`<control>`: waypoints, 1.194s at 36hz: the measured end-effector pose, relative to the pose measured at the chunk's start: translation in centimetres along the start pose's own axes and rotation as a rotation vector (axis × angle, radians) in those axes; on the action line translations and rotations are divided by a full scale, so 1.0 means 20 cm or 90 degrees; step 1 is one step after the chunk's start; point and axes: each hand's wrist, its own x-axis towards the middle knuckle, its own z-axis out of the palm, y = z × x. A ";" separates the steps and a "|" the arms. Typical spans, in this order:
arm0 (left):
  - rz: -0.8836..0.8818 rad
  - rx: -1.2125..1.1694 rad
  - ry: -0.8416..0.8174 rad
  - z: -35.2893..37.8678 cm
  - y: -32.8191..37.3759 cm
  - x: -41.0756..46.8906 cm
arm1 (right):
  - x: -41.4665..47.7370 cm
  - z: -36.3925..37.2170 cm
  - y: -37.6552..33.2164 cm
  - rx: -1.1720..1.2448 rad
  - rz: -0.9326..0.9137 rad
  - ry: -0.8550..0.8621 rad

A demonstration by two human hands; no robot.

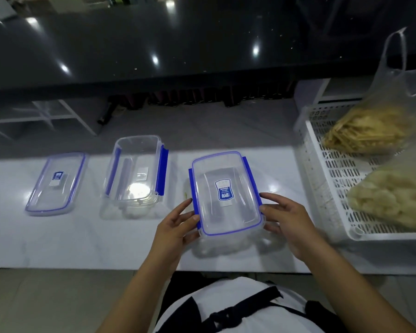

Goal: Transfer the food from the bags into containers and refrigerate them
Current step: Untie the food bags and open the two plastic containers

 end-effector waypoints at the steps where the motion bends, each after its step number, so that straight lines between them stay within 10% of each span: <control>1: -0.001 0.004 -0.003 0.00 0.00 0.00 | 0.00 0.00 0.01 0.008 0.000 0.002; 17: -0.039 -0.058 -0.069 0.03 0.02 0.06 | -0.02 -0.11 0.07 0.102 0.023 0.067; 22: 0.113 0.268 -0.027 0.03 0.02 0.03 | -0.04 -0.13 0.12 -0.151 -0.188 0.124; 27: 0.246 0.611 -0.181 0.02 0.00 0.00 | -0.10 -0.14 0.08 -0.459 -0.255 -0.076; 32: 0.309 0.665 -0.134 0.11 0.01 0.05 | -0.03 -0.07 0.06 -0.818 -0.308 -0.046; 43: 0.363 0.743 -0.100 0.30 0.12 0.31 | 0.21 -0.12 -0.15 -0.870 -0.276 0.006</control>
